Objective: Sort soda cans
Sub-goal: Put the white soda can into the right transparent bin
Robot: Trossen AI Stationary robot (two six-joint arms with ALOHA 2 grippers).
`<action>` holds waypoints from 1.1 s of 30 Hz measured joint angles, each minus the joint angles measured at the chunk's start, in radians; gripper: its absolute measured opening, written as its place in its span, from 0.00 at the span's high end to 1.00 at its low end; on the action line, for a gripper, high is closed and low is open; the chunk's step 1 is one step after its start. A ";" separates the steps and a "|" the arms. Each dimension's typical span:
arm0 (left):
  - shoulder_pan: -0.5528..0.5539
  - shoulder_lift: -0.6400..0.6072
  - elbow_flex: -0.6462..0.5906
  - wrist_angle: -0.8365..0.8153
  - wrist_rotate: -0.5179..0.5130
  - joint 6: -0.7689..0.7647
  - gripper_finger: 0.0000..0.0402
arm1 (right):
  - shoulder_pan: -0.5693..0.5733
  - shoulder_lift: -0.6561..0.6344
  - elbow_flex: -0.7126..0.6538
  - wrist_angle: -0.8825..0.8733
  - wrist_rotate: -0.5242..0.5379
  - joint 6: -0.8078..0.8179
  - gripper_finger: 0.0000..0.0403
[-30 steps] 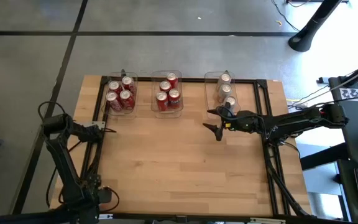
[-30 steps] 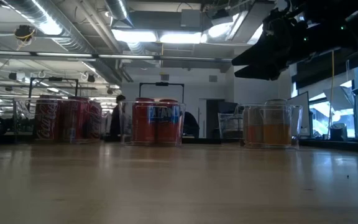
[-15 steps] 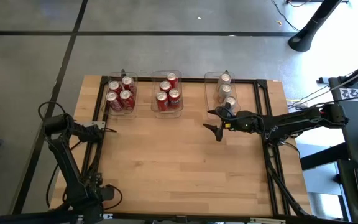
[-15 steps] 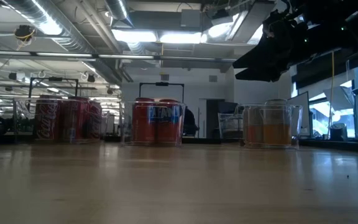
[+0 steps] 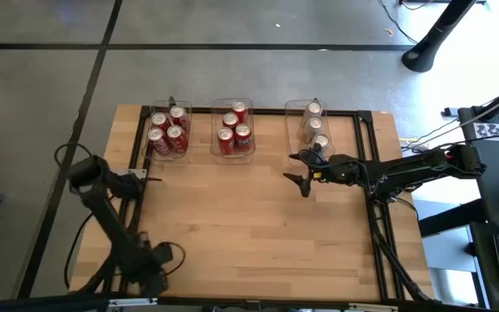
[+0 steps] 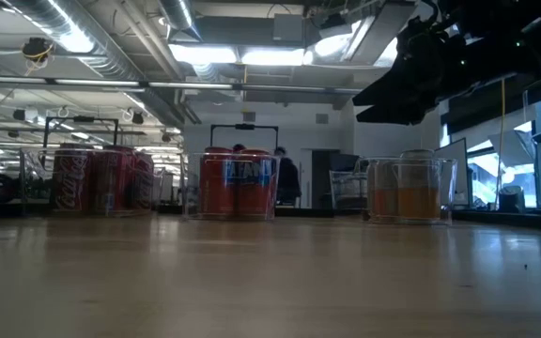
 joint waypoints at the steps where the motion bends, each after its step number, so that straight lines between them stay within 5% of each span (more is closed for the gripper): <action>1: 0.031 0.000 0.000 -0.010 0.001 0.023 0.29 | 0.000 0.000 0.000 0.000 -0.007 0.000 0.15; 18: 0.669 -0.004 0.191 -0.069 -0.258 0.750 0.29 | 0.017 0.000 -0.004 -0.124 -0.143 0.043 0.15; 33: 0.900 0.065 0.215 0.382 -0.227 1.014 0.29 | 0.350 0.198 -0.006 0.118 0.014 0.052 0.16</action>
